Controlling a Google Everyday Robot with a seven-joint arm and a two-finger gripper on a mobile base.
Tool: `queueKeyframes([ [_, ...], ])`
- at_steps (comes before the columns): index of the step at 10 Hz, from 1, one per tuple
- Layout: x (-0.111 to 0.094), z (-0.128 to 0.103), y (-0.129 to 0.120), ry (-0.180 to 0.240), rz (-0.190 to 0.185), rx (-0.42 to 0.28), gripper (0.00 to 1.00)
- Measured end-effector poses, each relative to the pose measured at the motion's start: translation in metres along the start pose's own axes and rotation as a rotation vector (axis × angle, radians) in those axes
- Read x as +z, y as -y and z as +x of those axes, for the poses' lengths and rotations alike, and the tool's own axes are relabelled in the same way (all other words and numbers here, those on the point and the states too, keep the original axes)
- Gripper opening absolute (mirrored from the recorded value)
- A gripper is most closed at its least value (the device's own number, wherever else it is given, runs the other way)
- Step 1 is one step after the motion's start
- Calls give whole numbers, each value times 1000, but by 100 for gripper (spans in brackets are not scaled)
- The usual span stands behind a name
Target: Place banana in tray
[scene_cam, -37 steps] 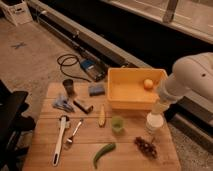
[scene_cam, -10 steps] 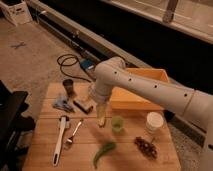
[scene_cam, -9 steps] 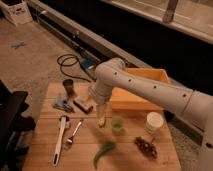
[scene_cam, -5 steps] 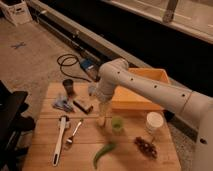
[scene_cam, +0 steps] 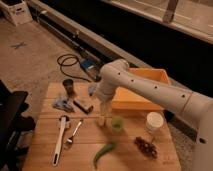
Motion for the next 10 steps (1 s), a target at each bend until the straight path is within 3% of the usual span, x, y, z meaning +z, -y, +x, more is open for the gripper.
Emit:
queueKeyframes([
  [3, 27, 12, 13, -16, -44, -35, 67],
  [6, 45, 21, 13, -35, -114, -55, 67],
  [10, 78, 21, 8, -17, -190, -82, 67],
])
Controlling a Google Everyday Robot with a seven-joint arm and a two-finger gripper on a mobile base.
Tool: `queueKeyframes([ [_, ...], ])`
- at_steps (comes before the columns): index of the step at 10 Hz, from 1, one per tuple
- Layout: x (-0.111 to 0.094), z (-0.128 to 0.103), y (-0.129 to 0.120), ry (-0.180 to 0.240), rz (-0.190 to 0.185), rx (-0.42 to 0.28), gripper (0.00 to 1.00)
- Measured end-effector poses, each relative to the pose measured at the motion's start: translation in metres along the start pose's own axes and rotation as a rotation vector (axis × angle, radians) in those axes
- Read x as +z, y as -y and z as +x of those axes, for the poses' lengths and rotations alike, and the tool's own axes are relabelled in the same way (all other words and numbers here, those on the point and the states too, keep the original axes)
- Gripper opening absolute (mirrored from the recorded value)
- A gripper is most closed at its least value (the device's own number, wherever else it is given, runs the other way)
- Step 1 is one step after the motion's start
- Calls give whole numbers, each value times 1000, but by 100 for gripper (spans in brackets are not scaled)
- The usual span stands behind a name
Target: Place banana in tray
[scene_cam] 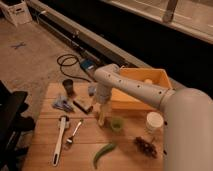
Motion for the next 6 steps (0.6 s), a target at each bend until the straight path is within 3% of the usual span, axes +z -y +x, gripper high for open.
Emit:
queueKeyframes([
  [6, 42, -11, -8, 47, -98, -16, 67],
])
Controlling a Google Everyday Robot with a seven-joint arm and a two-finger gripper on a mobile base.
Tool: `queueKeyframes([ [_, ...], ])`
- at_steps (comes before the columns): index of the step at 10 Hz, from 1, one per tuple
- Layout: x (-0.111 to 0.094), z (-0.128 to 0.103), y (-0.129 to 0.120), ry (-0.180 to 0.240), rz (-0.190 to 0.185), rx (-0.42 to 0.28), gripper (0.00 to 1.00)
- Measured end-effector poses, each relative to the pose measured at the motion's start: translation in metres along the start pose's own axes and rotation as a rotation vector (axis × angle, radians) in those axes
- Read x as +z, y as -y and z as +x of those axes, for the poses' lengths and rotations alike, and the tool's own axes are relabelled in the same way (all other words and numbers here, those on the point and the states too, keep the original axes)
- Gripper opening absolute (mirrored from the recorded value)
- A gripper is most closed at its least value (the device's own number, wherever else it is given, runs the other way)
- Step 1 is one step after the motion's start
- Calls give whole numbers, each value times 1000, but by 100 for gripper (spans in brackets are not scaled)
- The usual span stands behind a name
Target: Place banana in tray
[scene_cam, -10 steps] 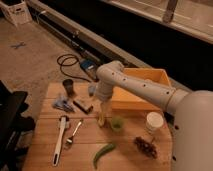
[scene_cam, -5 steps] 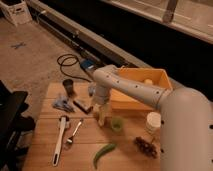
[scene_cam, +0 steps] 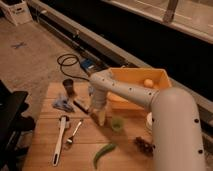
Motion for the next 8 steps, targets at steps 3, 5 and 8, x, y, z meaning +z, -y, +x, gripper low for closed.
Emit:
queueKeyframes([
  [3, 8, 4, -13, 14, -28, 30, 67],
  [5, 13, 6, -18, 28, -39, 49, 66],
  [8, 11, 7, -18, 23, -42, 47, 40],
])
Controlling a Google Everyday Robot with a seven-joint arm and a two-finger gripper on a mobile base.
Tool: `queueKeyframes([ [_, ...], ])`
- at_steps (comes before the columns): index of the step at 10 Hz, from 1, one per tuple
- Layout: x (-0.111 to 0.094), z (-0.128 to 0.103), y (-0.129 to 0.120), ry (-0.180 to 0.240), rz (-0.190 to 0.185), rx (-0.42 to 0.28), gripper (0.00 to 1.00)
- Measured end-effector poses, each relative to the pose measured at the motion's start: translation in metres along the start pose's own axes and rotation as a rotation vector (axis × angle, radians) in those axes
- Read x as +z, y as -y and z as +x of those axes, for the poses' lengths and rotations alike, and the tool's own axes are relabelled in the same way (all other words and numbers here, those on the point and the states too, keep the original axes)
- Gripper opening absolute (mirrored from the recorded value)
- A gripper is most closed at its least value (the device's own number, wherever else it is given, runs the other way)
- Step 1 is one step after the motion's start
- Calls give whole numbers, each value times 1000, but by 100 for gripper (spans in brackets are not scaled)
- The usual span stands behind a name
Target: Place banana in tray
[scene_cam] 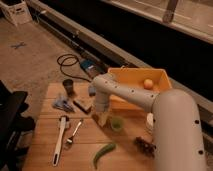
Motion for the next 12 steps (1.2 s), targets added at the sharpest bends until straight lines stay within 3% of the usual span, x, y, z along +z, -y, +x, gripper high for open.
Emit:
queueKeyframes([
  [3, 1, 2, -2, -2, -1, 3, 11],
  [6, -2, 2, -7, 17, 62, 45, 7],
  [8, -24, -1, -5, 14, 134, 48, 7],
  [11, -84, -22, 7, -22, 249, 22, 7],
  [12, -110, -29, 12, -29, 304, 16, 7],
])
